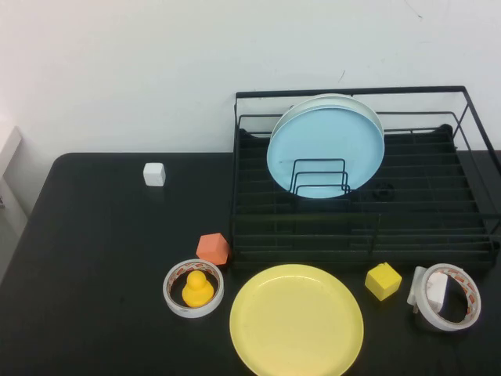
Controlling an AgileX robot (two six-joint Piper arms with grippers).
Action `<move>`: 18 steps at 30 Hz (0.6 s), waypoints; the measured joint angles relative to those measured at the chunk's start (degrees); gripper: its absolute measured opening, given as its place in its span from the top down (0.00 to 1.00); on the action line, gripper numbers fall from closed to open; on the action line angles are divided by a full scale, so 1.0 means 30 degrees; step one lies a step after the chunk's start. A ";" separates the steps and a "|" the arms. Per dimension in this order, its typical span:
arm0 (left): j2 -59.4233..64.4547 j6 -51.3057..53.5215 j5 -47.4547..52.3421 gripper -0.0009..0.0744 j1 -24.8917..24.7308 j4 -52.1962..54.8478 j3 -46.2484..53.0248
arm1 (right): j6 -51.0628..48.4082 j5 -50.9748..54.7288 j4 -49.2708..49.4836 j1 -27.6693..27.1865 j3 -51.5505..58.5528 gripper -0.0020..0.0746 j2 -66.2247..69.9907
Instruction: Place plate on rack
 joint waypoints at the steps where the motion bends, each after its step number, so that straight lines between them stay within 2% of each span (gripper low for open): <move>1: 0.0000 0.0000 0.0000 0.99 0.0000 0.0000 0.0000 | 0.0000 0.0000 0.0000 0.0000 0.0000 0.98 0.0000; 18: 0.0000 0.0000 0.0000 0.99 0.0000 0.0744 0.0000 | 0.0000 0.0000 -0.0030 0.0000 0.0000 0.98 0.0000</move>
